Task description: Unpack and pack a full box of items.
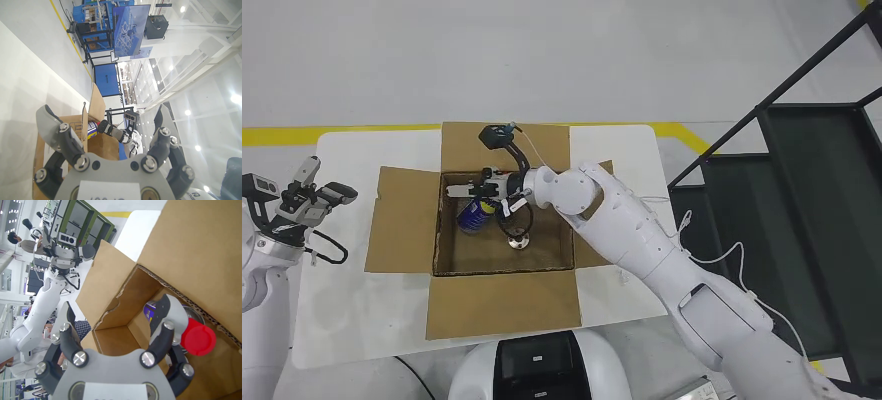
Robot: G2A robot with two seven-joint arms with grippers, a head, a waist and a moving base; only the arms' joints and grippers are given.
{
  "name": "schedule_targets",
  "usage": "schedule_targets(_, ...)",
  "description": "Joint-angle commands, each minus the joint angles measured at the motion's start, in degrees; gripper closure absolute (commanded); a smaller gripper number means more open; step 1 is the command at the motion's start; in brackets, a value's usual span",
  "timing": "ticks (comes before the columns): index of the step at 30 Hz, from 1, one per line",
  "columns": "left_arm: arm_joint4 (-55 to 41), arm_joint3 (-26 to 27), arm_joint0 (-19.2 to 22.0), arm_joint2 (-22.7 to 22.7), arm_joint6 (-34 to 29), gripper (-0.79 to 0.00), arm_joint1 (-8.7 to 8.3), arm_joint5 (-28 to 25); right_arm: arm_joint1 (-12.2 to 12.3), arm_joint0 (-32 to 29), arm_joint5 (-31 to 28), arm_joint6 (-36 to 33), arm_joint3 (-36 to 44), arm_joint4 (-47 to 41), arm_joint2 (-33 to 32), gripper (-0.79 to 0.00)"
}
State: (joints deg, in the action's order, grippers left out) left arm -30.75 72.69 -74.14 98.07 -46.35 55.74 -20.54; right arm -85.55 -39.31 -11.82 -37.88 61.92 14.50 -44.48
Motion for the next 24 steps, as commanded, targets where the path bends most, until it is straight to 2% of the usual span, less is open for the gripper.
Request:
schedule_targets(1, 0.0, 0.0, 0.0, 0.0, 0.0, -0.785, 0.00, 0.0, 0.0, -0.1, 0.5, -0.5, -0.7, -0.4, -0.4, -0.785)
schedule_targets(10, 0.0, 0.0, 0.0, 0.0, 0.0, -0.785, 0.00, 0.0, 1.5, -2.9, 3.2, -3.7, 2.4, 1.9, -3.2, -0.785)
schedule_targets(13, 0.0, 0.0, 0.0, 0.0, 0.0, -0.785, 0.00, 0.0, 1.9, -4.2, 2.3, -3.3, 5.5, 1.4, -4.7, -0.785)
schedule_targets(18, 0.0, 0.0, 0.0, 0.0, 0.0, -0.785, 0.00, 0.0, 3.0, -8.4, -1.1, -5.9, 13.1, -5.9, -8.8, -0.785)
schedule_targets(24, 0.0, 0.0, 0.0, 0.0, 0.0, -0.785, 0.00, 0.0, 5.4, -15.6, -3.9, -14.5, 22.6, -14.1, -16.3, -0.785)
